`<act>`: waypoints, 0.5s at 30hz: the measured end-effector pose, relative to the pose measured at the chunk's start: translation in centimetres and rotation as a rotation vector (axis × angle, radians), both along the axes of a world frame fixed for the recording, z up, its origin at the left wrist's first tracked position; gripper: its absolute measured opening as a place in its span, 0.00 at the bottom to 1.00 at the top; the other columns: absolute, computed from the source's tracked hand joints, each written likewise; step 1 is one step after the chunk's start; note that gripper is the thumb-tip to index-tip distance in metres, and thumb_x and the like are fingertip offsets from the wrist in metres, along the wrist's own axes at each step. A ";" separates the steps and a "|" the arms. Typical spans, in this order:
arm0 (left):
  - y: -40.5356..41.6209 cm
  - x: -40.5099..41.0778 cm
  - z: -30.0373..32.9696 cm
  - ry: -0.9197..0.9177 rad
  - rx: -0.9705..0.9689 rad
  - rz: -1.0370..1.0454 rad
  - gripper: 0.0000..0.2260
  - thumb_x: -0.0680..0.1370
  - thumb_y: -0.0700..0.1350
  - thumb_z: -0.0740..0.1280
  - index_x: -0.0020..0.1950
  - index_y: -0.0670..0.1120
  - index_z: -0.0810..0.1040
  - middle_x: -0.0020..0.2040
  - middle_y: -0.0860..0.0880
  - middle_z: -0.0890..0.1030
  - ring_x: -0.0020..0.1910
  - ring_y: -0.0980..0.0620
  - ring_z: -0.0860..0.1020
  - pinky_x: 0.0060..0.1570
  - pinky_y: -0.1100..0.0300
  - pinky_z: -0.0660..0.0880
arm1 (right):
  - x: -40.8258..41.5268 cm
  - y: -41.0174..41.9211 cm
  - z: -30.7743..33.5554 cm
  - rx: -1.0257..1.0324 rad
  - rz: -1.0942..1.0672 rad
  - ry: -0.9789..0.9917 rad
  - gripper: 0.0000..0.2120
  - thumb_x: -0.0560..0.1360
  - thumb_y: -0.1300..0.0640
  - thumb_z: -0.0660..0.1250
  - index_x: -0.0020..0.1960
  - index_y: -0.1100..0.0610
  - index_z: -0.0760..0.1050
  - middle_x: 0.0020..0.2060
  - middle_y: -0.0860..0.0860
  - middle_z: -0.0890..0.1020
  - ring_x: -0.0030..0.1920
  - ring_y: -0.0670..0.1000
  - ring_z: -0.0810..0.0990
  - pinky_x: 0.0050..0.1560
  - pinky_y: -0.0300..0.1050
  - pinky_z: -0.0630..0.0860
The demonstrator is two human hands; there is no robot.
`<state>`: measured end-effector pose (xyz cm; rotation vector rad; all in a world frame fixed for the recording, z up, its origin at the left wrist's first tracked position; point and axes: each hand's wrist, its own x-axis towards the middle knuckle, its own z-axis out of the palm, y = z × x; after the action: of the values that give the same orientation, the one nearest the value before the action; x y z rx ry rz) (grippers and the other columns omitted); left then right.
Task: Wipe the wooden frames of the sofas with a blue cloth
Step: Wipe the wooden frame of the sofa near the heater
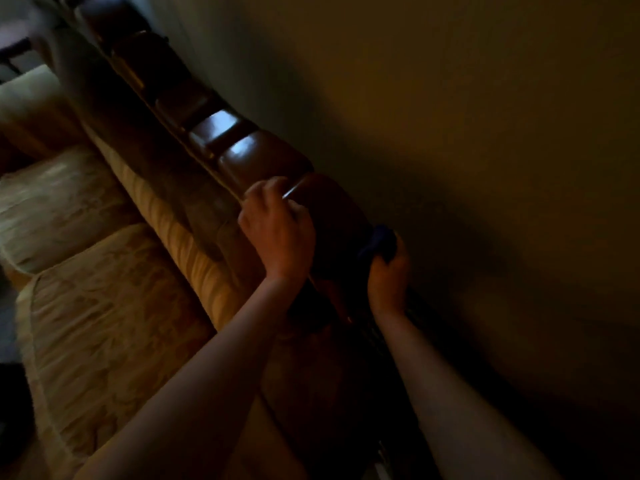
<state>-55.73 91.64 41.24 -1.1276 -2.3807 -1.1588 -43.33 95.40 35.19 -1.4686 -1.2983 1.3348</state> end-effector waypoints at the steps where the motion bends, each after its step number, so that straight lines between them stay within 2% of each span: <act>1: -0.2 0.1 -0.2 0.164 -0.030 -0.187 0.12 0.74 0.41 0.61 0.57 0.46 0.72 0.56 0.40 0.75 0.56 0.44 0.71 0.56 0.50 0.66 | -0.3 -1.8 -0.6 0.112 -0.016 -0.075 0.19 0.76 0.63 0.59 0.67 0.62 0.69 0.64 0.58 0.73 0.65 0.55 0.70 0.65 0.48 0.65; 3: -1.0 0.4 -1.1 0.310 -0.065 -0.473 0.09 0.75 0.43 0.61 0.54 0.46 0.72 0.53 0.40 0.75 0.52 0.45 0.71 0.52 0.50 0.67 | -1.5 -5.8 -1.6 0.335 -0.037 -0.146 0.24 0.75 0.54 0.58 0.67 0.65 0.68 0.67 0.61 0.70 0.69 0.58 0.67 0.70 0.52 0.62; 5: -1.5 0.0 -2.2 0.334 -0.081 -0.623 0.09 0.76 0.44 0.60 0.54 0.44 0.74 0.53 0.42 0.74 0.51 0.47 0.70 0.49 0.50 0.69 | -3.2 -8.5 -2.2 0.445 -0.077 -0.197 0.28 0.77 0.46 0.56 0.67 0.66 0.68 0.67 0.62 0.69 0.69 0.59 0.66 0.69 0.55 0.63; 6: -1.7 -0.5 -2.7 0.345 -0.082 -0.661 0.10 0.76 0.45 0.60 0.55 0.44 0.74 0.54 0.43 0.72 0.51 0.47 0.69 0.49 0.51 0.69 | -3.8 -8.5 -2.5 0.447 -0.115 -0.198 0.28 0.78 0.46 0.55 0.68 0.66 0.67 0.68 0.62 0.69 0.69 0.59 0.66 0.69 0.54 0.64; 8: -1.4 -1.6 -3.7 0.426 -0.072 -0.692 0.11 0.76 0.45 0.60 0.57 0.44 0.71 0.56 0.45 0.68 0.52 0.47 0.69 0.50 0.53 0.66 | -4.1 -6.8 -2.5 0.353 -0.212 -0.117 0.24 0.75 0.55 0.56 0.68 0.66 0.67 0.67 0.61 0.70 0.69 0.57 0.67 0.70 0.52 0.63; 10: -1.0 -1.8 -4.3 0.538 -0.051 -0.667 0.12 0.75 0.46 0.60 0.57 0.45 0.70 0.56 0.46 0.67 0.52 0.46 0.69 0.49 0.54 0.63 | -3.5 -3.0 -1.9 0.162 -0.321 -0.044 0.20 0.75 0.63 0.58 0.66 0.63 0.70 0.63 0.58 0.74 0.65 0.56 0.71 0.67 0.48 0.66; 13: -0.6 -1.3 -4.8 0.621 0.002 -0.608 0.12 0.74 0.46 0.59 0.56 0.46 0.70 0.54 0.46 0.68 0.50 0.45 0.68 0.46 0.53 0.62 | -1.4 2.2 -1.2 -0.169 -0.307 0.031 0.12 0.80 0.59 0.58 0.59 0.61 0.75 0.55 0.57 0.79 0.55 0.55 0.77 0.55 0.47 0.72; 15: -0.6 -1.3 -5.1 0.646 0.027 -0.596 0.11 0.74 0.46 0.59 0.55 0.46 0.71 0.54 0.46 0.68 0.51 0.45 0.68 0.45 0.53 0.61 | -1.1 1.7 -1.9 -0.163 -0.304 0.069 0.12 0.80 0.59 0.58 0.59 0.61 0.75 0.55 0.58 0.78 0.51 0.52 0.76 0.52 0.44 0.71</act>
<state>-57.02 91.08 36.16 -1.9208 -1.5765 -0.7787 -44.42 97.15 33.32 -1.6401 -0.8961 1.2978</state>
